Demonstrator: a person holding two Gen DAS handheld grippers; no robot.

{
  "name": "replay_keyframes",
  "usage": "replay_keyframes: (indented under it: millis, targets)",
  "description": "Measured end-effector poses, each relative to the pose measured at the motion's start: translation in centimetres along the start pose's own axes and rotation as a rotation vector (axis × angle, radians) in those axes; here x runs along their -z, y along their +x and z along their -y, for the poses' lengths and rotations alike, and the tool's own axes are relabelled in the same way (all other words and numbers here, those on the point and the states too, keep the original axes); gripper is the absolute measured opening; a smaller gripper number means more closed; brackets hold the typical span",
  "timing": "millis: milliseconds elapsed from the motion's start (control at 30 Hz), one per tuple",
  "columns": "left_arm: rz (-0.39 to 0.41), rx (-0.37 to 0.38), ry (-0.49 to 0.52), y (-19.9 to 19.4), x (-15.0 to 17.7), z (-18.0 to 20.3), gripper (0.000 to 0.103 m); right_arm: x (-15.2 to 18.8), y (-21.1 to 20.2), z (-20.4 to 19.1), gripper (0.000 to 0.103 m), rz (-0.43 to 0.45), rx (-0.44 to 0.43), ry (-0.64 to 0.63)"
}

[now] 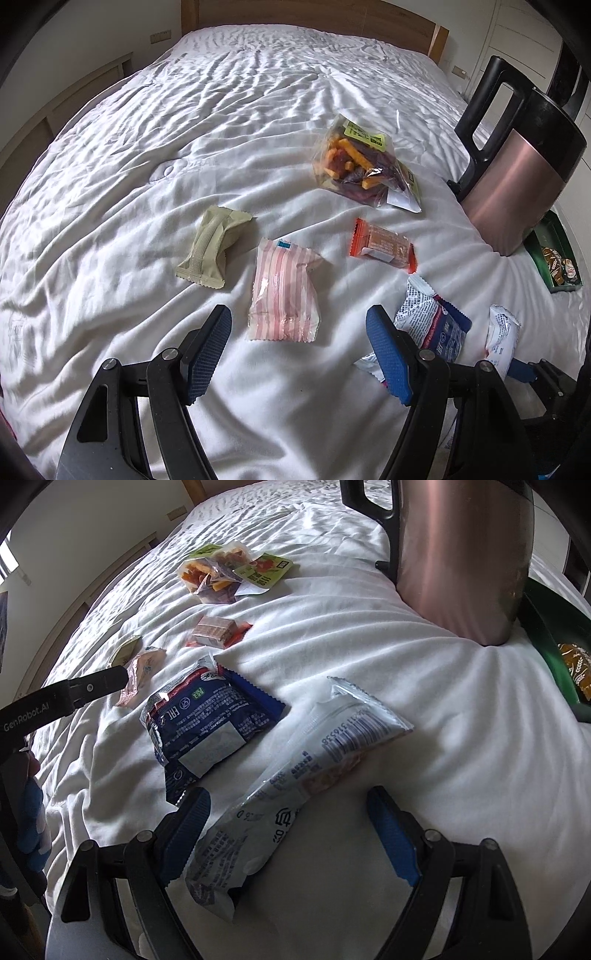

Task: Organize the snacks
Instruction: 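Grasp the white bar wrapper with the right tool while the left tool grasps the pink striped packet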

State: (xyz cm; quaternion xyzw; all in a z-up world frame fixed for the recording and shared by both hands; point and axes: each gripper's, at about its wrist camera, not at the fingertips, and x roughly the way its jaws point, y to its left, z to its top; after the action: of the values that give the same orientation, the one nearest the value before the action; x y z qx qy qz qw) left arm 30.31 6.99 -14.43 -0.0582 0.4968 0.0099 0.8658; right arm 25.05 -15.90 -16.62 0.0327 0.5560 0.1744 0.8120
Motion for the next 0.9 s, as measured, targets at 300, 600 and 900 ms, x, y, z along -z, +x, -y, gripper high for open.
replay_keyframes:
  millis: [300,600,900]
  targets:
    - [-0.023,-0.013,-0.018,2.2,-1.2,-0.4,0.070,-0.1,0.1,0.2,0.103,0.004,-0.002,0.003]
    - [-0.047,-0.027,0.002,3.8,-1.6,-0.4,0.070,-0.3,0.3,0.4,0.103,0.007,-0.003,0.005]
    - [-0.056,-0.030,0.001,4.4,-1.6,-0.3,0.070,-0.3,0.3,0.4,0.103,0.007,-0.003,0.007]
